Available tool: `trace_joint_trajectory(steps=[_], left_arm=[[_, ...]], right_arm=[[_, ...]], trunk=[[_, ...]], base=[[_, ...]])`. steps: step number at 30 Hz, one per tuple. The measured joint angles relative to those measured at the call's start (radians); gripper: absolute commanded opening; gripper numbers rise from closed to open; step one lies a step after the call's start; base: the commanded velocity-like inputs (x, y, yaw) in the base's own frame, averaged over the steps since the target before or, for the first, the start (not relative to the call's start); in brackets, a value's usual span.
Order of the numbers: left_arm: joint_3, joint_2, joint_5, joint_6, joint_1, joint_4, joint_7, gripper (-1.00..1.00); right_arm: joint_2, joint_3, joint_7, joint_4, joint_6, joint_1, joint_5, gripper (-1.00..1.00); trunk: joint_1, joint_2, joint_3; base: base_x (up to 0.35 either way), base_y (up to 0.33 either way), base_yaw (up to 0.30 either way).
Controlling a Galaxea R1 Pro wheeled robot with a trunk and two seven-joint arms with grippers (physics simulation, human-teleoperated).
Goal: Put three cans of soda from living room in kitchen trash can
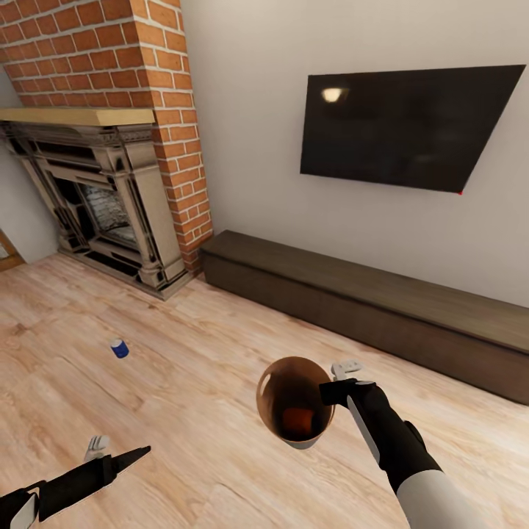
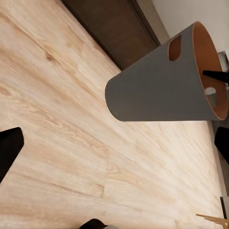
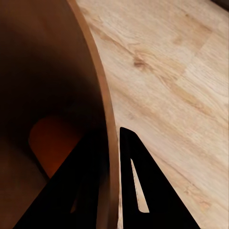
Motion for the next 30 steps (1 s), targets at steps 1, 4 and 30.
trace_joint_trajectory(steps=[1, 4, 30], left_arm=[[0.0, 0.0, 0.0, 0.0, 0.0, 0.0, 0.0, 1.0], [0.0, 0.0, 0.0, 0.0, 0.0, 0.0, 0.0, 1.0], [-0.002, 0.0, 0.0, 0.0, 0.0, 0.0, 0.0, 1.0]], right_arm=[[0.0, 0.0, 0.0, 0.0, 0.0, 0.0, 0.001, -1.0], [0.0, 0.0, 0.0, 0.0, 0.0, 0.0, 0.001, -1.0], [0.0, 0.0, 0.0, 0.003, 0.0, 0.0, -0.001, -1.0]], trunk=[[0.0, 0.0, 0.0], [0.0, 0.0, 0.0], [0.0, 0.0, -0.009]], base=[[0.231, 0.307, 0.0], [0.236, 0.303, 0.0], [0.251, 0.282, 0.068]])
